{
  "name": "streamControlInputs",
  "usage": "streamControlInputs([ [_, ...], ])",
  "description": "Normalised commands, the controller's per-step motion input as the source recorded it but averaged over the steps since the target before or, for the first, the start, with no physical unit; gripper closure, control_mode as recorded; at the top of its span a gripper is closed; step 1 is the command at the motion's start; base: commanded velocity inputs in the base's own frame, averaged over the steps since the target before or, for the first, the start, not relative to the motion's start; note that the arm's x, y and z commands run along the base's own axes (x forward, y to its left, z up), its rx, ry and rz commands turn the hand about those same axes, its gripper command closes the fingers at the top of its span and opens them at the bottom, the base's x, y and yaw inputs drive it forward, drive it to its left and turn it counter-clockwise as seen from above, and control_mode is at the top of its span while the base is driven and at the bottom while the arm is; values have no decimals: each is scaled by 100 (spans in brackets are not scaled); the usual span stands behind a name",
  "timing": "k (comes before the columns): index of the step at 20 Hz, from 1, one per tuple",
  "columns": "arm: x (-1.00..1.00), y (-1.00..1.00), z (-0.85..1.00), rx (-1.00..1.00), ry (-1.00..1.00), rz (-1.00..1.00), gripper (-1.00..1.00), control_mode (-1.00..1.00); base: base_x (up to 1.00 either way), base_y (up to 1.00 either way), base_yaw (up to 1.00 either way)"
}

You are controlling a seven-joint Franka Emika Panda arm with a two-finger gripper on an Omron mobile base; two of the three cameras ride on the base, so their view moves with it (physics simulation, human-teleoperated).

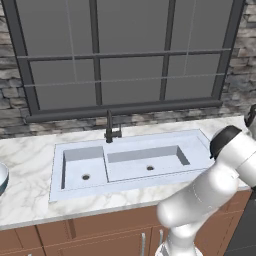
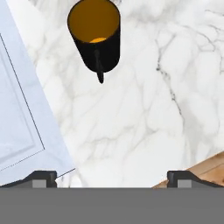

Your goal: Pick the mug and place it in the sink. Pick the bowl and place it in the open cabinet and then close the cabinet.

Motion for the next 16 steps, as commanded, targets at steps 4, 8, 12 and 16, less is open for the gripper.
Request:
streamControlInputs([
  [4, 25, -22, -18, 0, 0, 0, -100, -100, 0, 0, 0],
  [8, 28, -12, -22, 0, 0, 0, -100, -100, 0, 0, 0],
  [12, 28, -1, -18, 0, 0, 0, -100, -100, 0, 0, 0],
  [16, 24, 0, -16, 0, 0, 0, -100, -100, 0, 0, 0],
])
